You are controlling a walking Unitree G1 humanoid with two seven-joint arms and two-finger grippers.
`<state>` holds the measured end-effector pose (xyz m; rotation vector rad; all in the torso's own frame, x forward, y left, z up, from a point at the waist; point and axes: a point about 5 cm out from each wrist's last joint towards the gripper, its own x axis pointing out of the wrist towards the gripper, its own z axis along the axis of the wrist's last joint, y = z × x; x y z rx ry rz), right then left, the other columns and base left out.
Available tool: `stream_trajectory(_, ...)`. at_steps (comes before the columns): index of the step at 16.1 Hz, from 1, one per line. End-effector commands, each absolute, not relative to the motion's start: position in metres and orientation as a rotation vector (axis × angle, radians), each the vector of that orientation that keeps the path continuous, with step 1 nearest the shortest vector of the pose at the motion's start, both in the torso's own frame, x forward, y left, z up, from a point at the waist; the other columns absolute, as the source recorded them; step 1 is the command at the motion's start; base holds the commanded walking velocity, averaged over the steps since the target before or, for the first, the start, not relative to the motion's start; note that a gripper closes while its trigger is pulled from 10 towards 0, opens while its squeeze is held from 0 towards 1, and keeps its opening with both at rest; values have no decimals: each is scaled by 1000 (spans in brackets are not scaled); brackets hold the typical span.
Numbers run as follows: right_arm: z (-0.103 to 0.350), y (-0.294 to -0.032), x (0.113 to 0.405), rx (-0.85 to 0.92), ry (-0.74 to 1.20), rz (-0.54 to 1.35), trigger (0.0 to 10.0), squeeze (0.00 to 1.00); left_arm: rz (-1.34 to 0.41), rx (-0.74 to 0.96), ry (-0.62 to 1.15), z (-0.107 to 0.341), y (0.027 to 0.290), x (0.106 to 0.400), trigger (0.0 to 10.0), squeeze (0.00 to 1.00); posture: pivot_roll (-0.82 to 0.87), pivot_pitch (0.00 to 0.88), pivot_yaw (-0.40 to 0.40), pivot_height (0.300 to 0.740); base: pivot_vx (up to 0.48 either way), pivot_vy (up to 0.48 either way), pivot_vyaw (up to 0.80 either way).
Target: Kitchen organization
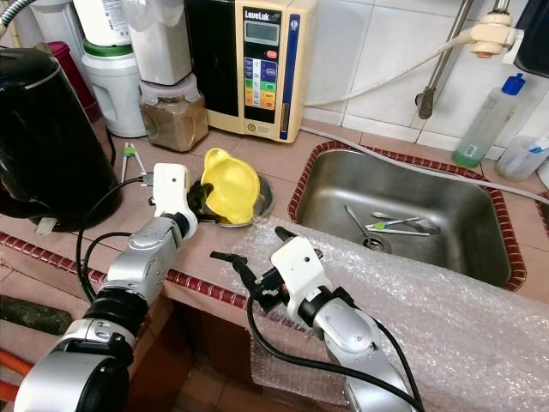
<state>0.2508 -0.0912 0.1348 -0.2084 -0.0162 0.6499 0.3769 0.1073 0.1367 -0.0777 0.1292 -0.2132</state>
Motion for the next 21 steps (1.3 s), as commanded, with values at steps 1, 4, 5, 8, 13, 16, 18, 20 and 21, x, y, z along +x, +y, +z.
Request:
stream_trajectory(1, 135, -93, 253, -214, -15, 645, 10000, 0, -223, -68, 107, 140, 106, 377, 0, 0, 121, 0, -10, 740, 0, 0, 0)
stream_trajectory(4, 135, -93, 255, -215, -18, 640, 10000, 0, -240, -48, 81, 142, 105, 377, 0, 0, 124, 0, -10, 740, 0, 0, 0)
stream_trajectory(5, 135, -94, 255, -216, -18, 638, 10000, 0, -243, -47, 74, 143, 105, 376, 0, 0, 124, 0, -10, 740, 0, 0, 0)
stream_trajectory(8, 139, -100, 261, -211, -46, 582, 10000, 0, -278, -73, -57, 159, 101, 375, 0, 0, 128, 0, -8, 740, 0, 0, 0)
stream_trajectory(13, 174, -123, 293, -168, -211, 357, 10000, 0, -343, 64, -268, 186, 95, 369, 0, 0, 139, 0, -5, 740, 0, 0, 0)
stream_trajectory(16, 182, -122, 313, -186, -236, 322, 10000, 0, -413, 107, -332, 191, 82, 363, 0, 0, 147, 0, -6, 740, 0, 0, 0)
stream_trajectory(18, 181, -114, 324, -185, -229, 326, 10000, 0, -432, 99, -345, 192, 78, 360, 0, 0, 153, 0, -6, 740, 0, 0, 0)
stream_trajectory(20, 180, -110, 329, -176, -227, 332, 10000, 0, -437, 95, -348, 193, 77, 359, 0, 0, 157, 0, -6, 740, 0, 0, 0)
stream_trajectory(21, 180, -106, 333, -165, -224, 335, 10000, 0, -441, 93, -349, 193, 76, 359, 0, 0, 160, 0, -5, 740, 0, 0, 0)
